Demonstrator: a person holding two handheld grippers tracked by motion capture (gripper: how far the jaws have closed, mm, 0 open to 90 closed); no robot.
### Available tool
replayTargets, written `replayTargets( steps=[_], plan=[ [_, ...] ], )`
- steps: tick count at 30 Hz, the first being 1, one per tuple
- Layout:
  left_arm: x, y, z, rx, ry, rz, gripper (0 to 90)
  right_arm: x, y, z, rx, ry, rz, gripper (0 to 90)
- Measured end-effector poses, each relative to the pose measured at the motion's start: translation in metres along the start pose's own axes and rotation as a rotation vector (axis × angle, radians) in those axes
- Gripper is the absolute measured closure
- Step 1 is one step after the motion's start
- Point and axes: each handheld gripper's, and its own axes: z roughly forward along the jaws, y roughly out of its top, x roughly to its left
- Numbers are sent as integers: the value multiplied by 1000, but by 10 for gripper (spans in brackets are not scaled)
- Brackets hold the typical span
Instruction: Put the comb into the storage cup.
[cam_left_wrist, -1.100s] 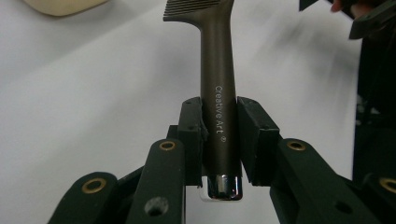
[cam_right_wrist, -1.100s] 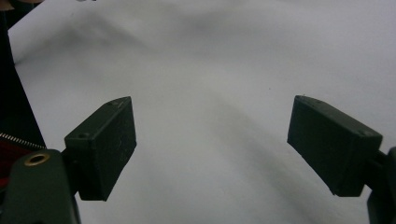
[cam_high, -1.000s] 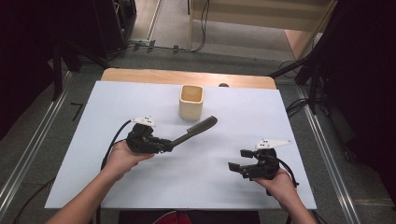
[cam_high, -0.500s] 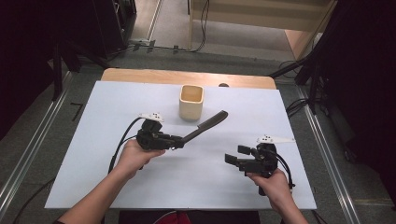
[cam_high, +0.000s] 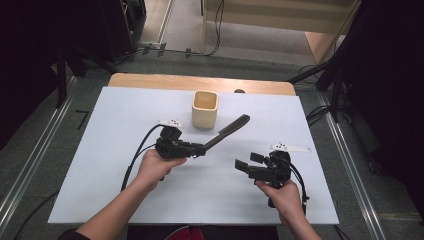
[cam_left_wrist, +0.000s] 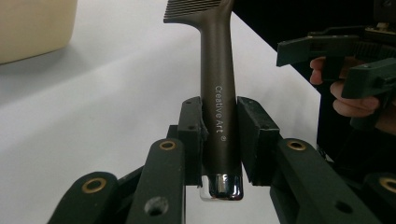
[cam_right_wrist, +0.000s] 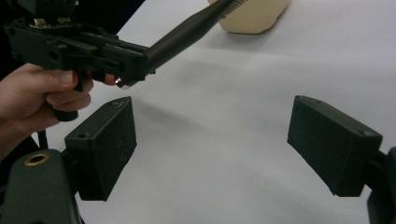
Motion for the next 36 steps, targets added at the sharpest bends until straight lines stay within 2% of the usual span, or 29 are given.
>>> replayTargets(
  steps=[7, 11, 14, 17, 21, 26, 31, 33, 34, 36],
  plan=[
    [-3, 1, 10, -36, 6, -12, 735, 3, 5, 4, -54, -1, 23, 137],
    [-7, 0, 17, -54, -4, 5, 735, 2, 8, 7, -76, -13, 55, 137],
    [-11, -2, 23, -64, 15, 23, 735, 3, 10, 11, -91, -46, 25, 137],
    [-13, -3, 26, -69, 24, 24, 735, 4, 11, 13, -105, -62, 19, 138],
    [-12, -4, 30, -84, 18, -5, 735, 2, 16, 19, -114, -51, 63, 141],
    [-12, -5, 34, -96, 32, -24, 735, 2, 18, 23, -118, -40, 92, 141],
    [-13, -9, 37, -130, 40, -52, 735, -1, 21, 32, -113, -41, 128, 143],
    [-13, -11, 38, -148, 30, -66, 735, -1, 21, 34, -112, -41, 140, 143],
    [-13, -12, 39, -154, 35, -65, 735, -2, 22, 36, -117, -30, 165, 144],
    [-15, -13, 40, -162, 52, -53, 735, -2, 23, 39, -121, -16, 181, 144]
  ],
)
